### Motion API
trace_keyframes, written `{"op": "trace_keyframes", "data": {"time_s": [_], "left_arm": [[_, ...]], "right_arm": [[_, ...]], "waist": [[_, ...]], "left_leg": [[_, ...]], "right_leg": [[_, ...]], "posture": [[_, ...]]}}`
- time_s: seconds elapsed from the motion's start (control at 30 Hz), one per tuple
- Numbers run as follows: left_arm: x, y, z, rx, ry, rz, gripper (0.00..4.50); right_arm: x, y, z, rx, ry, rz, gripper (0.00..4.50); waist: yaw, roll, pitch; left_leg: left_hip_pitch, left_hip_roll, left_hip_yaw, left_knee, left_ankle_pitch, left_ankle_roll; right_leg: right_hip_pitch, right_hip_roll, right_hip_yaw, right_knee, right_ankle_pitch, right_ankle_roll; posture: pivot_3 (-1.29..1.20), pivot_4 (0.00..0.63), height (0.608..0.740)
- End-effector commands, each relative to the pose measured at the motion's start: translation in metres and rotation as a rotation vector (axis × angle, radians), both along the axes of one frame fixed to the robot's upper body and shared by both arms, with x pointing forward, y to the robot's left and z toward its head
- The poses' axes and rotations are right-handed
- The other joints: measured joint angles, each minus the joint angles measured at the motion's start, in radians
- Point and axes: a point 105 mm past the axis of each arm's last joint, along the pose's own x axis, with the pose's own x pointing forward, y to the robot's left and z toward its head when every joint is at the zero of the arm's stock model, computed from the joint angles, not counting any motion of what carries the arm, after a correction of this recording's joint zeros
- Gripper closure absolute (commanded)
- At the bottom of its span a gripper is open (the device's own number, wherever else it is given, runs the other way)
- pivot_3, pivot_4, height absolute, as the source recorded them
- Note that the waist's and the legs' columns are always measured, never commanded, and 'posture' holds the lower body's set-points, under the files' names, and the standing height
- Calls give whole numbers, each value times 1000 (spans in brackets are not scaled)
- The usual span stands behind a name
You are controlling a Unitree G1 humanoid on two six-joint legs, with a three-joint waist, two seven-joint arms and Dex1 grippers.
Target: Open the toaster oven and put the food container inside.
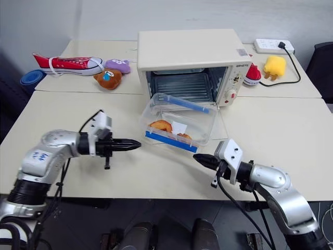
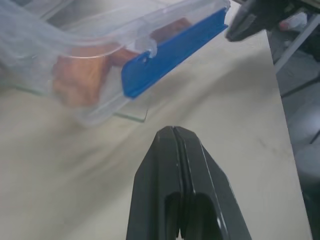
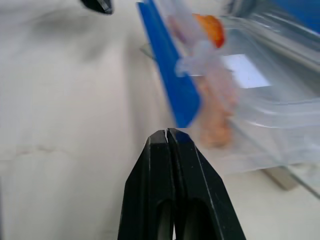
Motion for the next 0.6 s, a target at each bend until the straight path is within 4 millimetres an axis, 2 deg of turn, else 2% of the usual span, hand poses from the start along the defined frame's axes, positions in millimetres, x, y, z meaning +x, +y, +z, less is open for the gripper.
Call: {"op": "trace_keyframes", "data": {"time_s": [0.03,0.17,0.3,0.47,0.6], "left_arm": [[6,-15,-5,31,-28,25,4500],[30,-30,11,-115,-96,164,4500],[49,-34,12,-129,-143,264,4500],[65,-42,28,-230,-167,326,4500],[84,-50,39,-270,-213,404,4500]], "right_arm": [[14,-8,10,-8,-61,-44,4449],[36,-15,18,-31,-113,-85,4449],[57,-12,23,-31,-149,-97,4449],[87,-6,36,-3,-212,-129,4449],[122,-8,43,-7,-253,-210,4449]], "waist": [[-2,0,0],[-3,0,0],[-6,0,0],[-9,0,0],[-14,0,0]], "left_leg": [[0,0,0,0,0,0],[0,0,0,0,0,0],[0,0,0,1,0,0],[0,0,0,0,1,0],[0,0,0,1,1,0]], "right_leg": [[0,0,0,0,0,0],[0,0,0,0,0,0],[0,0,0,1,0,0],[-1,0,0,1,0,0],[-1,0,0,2,0,0]], "posture": [[0,150,740],[0,150,740],[0,150,740],[0,150,740],[0,150,740]]}}
